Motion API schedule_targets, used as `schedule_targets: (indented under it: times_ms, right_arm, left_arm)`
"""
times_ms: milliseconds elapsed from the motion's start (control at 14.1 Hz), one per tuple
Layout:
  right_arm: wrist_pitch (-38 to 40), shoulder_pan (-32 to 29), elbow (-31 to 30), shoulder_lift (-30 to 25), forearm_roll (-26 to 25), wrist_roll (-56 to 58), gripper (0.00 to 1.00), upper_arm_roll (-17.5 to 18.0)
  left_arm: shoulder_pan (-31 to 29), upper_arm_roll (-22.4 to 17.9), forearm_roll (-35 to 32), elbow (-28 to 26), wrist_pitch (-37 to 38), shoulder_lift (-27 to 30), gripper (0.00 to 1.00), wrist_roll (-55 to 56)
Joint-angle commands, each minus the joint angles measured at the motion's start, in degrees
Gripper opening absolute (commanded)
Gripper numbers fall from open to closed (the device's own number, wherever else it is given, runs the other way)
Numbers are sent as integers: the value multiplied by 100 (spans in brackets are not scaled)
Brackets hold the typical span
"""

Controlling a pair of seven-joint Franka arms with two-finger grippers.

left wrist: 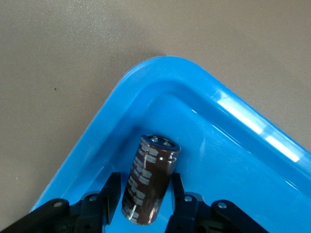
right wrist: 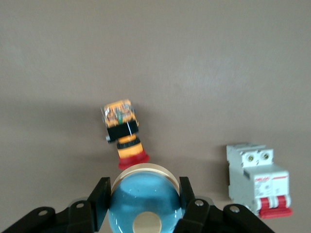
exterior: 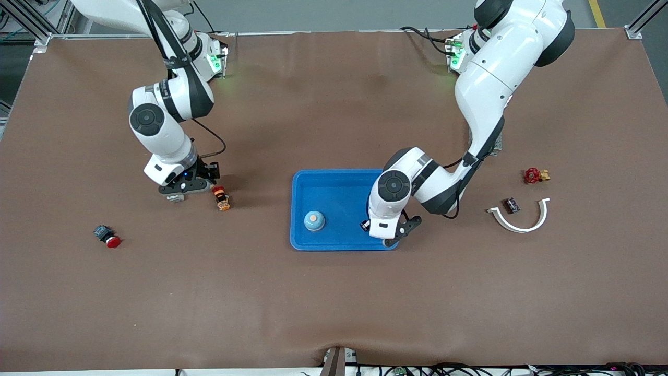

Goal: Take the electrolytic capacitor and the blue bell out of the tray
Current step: 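Grasp the second capacitor with the left gripper and lift it toward the clip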

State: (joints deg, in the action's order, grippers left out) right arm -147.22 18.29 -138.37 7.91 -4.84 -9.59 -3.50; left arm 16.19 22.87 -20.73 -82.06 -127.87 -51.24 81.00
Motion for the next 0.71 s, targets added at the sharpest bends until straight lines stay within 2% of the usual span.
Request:
schedule_targets:
  times_ms: [0,284,640]
  right_arm:
    - [-333,-133,-769,-552,-131,27,0,60]
    - [-377,-221,-1086,-755,-131,27,0,60]
    - [-614,-458,-1262,-782,-316,36,0,60]
  left_arm:
    - [78,-63,-37,155,8,-26,0,-15]
    - [87,-54,-54,164,165,324,0,-32]
    - [-246,-45,-54,120,1095,931,0,-575]
